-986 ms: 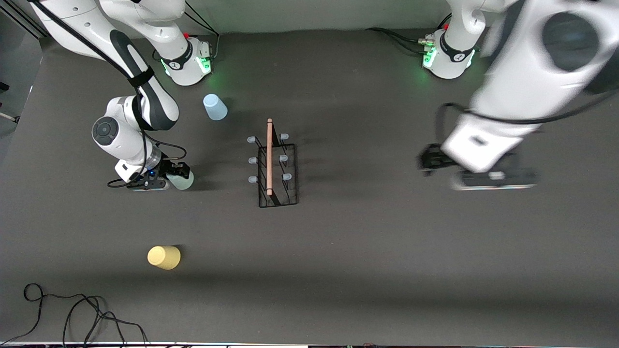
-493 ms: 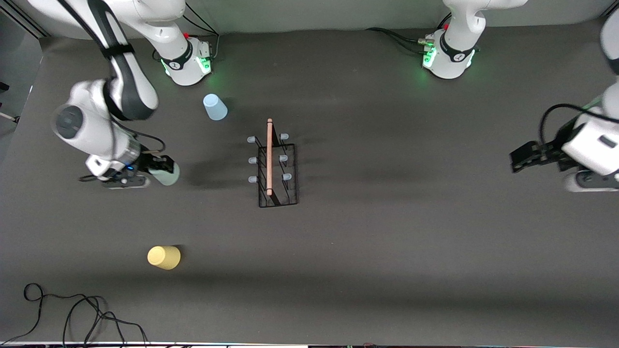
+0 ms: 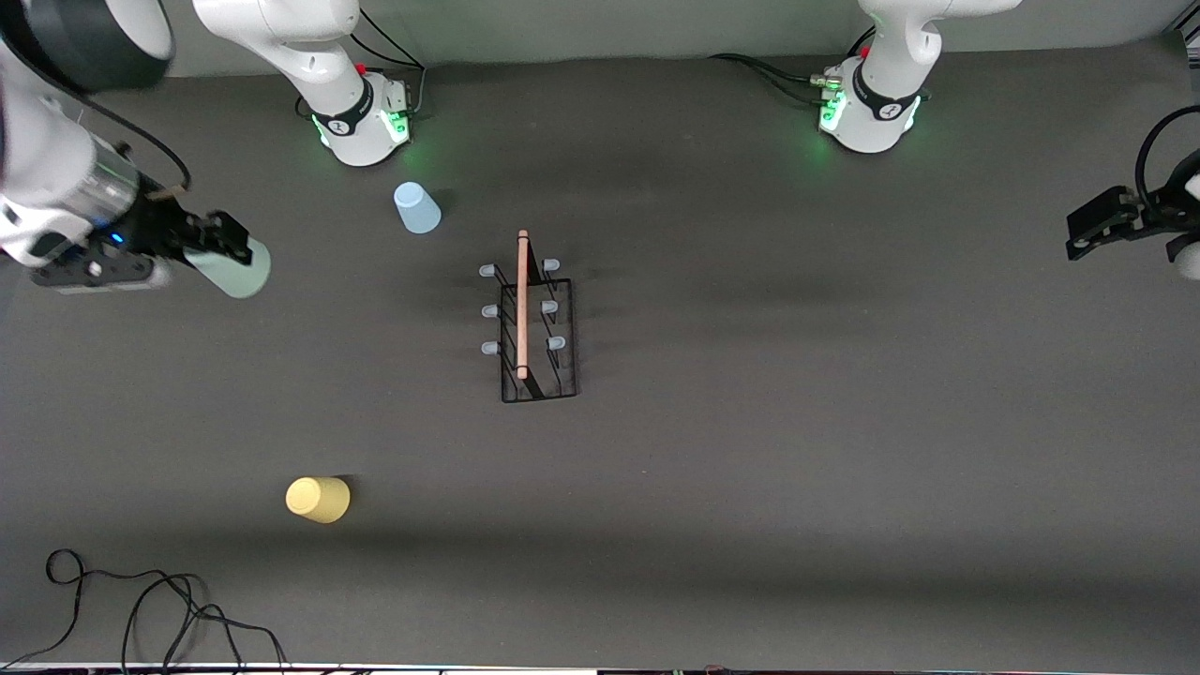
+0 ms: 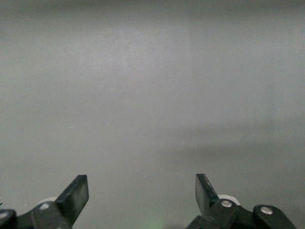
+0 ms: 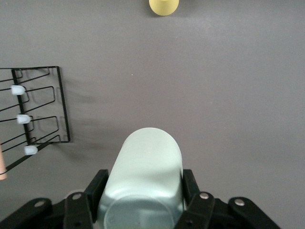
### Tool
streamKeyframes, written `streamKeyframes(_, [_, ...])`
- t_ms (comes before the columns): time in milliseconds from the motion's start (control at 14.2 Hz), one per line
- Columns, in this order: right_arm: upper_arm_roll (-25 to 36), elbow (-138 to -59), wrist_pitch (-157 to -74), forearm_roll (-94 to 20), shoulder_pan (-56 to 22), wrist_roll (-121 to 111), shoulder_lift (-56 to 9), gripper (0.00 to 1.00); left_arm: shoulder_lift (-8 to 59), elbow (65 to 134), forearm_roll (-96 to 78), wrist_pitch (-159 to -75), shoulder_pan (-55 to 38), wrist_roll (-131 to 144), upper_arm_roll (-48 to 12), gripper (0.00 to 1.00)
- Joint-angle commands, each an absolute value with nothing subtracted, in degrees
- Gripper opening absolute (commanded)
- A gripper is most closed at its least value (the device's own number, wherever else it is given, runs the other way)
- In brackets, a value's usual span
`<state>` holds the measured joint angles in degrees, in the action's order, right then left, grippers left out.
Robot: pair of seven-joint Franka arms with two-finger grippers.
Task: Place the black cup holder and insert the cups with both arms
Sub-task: 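Lift the pale green cup with the right gripper while the left gripper withdraws, then move the green cup with the right gripper onto a holder peg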
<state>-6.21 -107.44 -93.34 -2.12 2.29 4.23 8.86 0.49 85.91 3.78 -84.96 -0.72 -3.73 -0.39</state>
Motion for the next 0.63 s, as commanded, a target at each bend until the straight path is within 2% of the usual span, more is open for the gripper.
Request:
streamKeyframes(0, [-10.3, -105.4, -91.8, -3.0, 2.0, 12.8, 7.6, 0.12, -1.2, 88.5, 4.0, -84.6, -1.8, -4.8, 0.4, 1.00])
streamKeyframes(211, [-17.2, -105.4, -92.9, -5.3, 2.0, 30.2, 7.1, 0.09, -1.3, 88.9, 3.9, -84.7, -1.8, -4.7, 0.4, 1.00])
streamKeyframes(563, [-28.6, -105.6, -99.8, -9.8, 2.0, 66.6, 3.7, 0.09, 0.0, 88.6, 2.1, -85.9, -1.8, -4.8, 0.3, 1.00])
